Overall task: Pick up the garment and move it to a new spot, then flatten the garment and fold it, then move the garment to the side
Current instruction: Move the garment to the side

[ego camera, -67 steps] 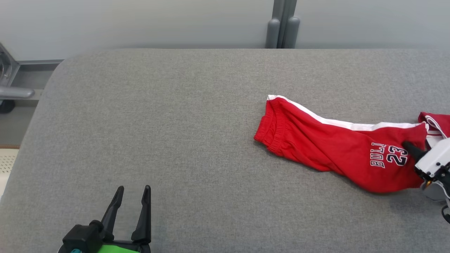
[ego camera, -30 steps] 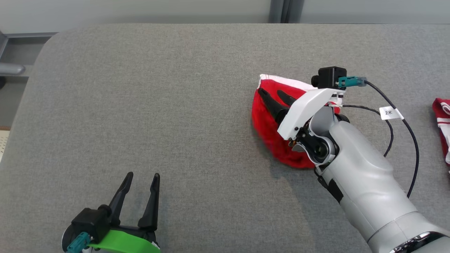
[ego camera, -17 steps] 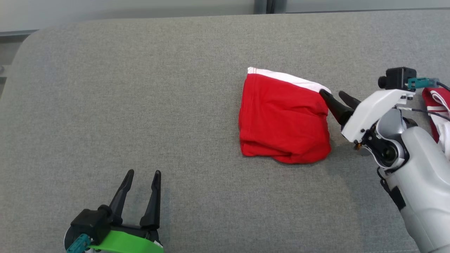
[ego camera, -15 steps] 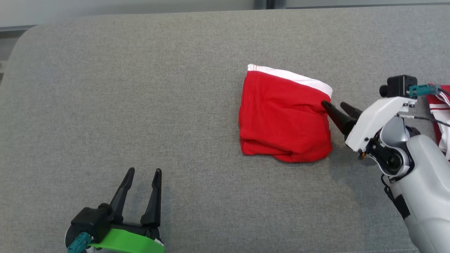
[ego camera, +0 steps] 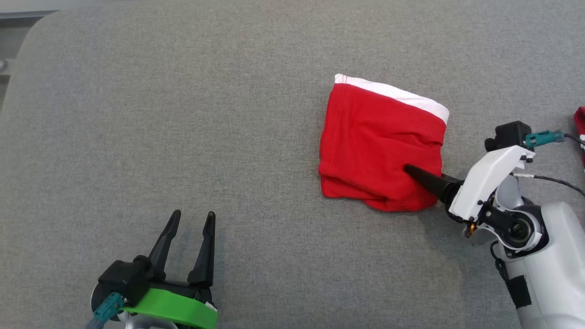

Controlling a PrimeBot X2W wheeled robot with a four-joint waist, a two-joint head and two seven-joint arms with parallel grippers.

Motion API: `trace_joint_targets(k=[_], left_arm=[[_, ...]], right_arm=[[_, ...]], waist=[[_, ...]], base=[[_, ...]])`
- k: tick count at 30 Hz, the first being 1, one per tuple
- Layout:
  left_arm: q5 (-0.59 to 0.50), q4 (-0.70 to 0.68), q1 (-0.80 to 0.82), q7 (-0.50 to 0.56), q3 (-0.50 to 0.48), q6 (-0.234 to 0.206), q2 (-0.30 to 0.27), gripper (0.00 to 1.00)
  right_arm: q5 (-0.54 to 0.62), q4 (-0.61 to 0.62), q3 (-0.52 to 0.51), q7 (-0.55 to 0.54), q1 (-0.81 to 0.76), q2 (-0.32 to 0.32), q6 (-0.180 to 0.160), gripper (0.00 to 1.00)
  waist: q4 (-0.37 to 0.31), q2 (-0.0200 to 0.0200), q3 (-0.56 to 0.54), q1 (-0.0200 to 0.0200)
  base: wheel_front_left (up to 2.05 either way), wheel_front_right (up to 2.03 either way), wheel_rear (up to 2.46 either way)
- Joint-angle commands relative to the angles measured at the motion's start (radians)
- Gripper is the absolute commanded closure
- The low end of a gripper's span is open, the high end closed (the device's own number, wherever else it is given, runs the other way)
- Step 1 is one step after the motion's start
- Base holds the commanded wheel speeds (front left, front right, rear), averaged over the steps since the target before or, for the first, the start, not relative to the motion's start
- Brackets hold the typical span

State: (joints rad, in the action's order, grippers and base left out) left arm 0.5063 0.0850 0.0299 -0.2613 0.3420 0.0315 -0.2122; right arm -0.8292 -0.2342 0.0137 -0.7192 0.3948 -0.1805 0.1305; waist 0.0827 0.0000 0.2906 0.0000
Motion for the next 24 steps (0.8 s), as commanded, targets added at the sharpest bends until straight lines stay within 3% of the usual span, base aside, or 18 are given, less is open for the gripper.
trace_joint_targets(k=[1,5,6,7,9,10,15,24], left_arm=[[-0.007,0.003,0.011,-0.004,-0.006,0.004,0.001,0.0],[-0.015,0.01,0.016,-0.004,-0.01,0.013,0.013,0.0],[-0.017,0.01,0.017,-0.004,-0.012,0.014,0.015,0.0],[-0.02,0.01,0.017,-0.004,-0.013,0.016,0.017,0.0],[-0.022,0.011,0.013,-0.004,-0.018,0.021,0.021,0.0],[-0.024,0.011,0.011,-0.004,-0.021,0.021,0.023,0.0],[-0.03,0.015,-0.006,-0.004,-0.037,0.028,0.028,0.0],[-0.043,-0.005,-0.01,-0.003,-0.05,0.026,0.029,0.0]], right_arm=[[0.012,-0.004,-0.004,-0.016,-0.003,0.016,0.0,0.0],[0.039,-0.018,-0.019,-0.065,0.018,0.068,0.0,0.0],[0.05,-0.018,-0.017,-0.07,0.021,0.074,0.0,0.07],[0.056,-0.017,-0.021,-0.072,0.023,0.081,0.0,0.37],[0.066,-0.02,-0.032,-0.082,0.028,0.09,0.0,0.73],[0.068,-0.019,-0.038,-0.082,0.033,0.093,0.0,1.0],[0.054,0.001,-0.058,-0.127,0.045,0.085,0.0,1.0],[0.093,0.061,-0.066,-0.277,0.101,-0.048,0.0,1.0]], waist=[[0.007,0.0,-0.002,0.0],[0.022,0.0,-0.005,0.0],[0.024,0.0,-0.006,0.0],[0.027,0.0,-0.007,0.0],[0.032,0.0,-0.01,0.0],[0.033,0.0,-0.011,0.0],[0.029,0.0,-0.022,0.0],[-0.021,0.0,-0.018,0.0]], base=[[0.0,0.0,0.0],[0.0,0.0,0.0],[0.0,0.0,0.0],[0.0,0.0,0.0],[0.0,0.0,0.0],[0.0,0.0,0.0],[0.0,0.0,0.0],[0.0,0.0,0.0]])
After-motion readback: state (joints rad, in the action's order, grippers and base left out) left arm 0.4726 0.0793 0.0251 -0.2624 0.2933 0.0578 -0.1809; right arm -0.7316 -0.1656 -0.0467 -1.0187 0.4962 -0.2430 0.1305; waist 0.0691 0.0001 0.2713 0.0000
